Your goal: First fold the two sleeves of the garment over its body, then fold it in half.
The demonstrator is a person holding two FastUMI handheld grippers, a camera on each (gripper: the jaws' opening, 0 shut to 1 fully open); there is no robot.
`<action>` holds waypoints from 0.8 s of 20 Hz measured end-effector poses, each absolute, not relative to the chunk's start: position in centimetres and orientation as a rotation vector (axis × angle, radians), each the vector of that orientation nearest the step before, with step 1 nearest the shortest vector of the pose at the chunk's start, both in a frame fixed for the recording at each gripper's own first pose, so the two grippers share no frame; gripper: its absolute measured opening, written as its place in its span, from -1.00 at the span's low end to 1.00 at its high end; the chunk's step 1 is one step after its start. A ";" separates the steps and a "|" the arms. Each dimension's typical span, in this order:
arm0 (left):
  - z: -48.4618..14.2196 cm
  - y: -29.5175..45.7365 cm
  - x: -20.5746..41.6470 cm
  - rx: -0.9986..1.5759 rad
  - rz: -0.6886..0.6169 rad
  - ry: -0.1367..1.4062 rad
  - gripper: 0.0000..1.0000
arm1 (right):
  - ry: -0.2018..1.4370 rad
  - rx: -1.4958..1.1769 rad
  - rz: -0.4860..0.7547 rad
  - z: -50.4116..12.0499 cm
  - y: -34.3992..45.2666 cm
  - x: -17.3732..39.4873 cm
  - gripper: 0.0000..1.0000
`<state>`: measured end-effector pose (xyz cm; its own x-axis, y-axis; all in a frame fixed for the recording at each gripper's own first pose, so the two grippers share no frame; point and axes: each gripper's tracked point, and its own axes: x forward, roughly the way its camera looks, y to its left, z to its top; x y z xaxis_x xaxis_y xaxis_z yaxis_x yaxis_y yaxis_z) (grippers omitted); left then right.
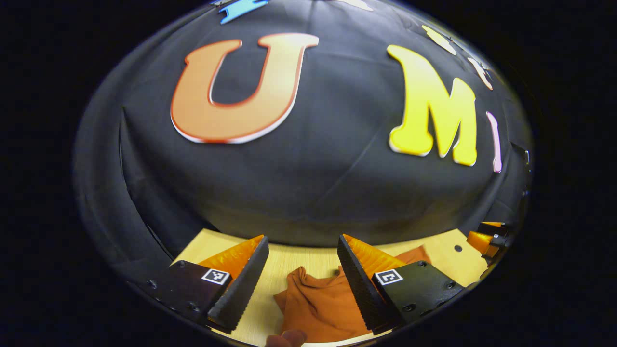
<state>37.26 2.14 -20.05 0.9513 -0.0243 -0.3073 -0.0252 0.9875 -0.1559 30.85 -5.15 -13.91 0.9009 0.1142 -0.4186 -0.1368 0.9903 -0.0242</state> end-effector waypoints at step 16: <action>-8.2 -0.4 23.0 -0.170 0.018 0.038 0.94 | 0.085 0.071 0.049 4.0 -5.1 14.7 0.75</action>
<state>23.02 -0.40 -8.18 0.9991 0.0143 -0.0396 -0.0208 0.9855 -0.1686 14.72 -5.15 4.03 0.9952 0.0520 -0.0831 -0.0460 0.9963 0.0731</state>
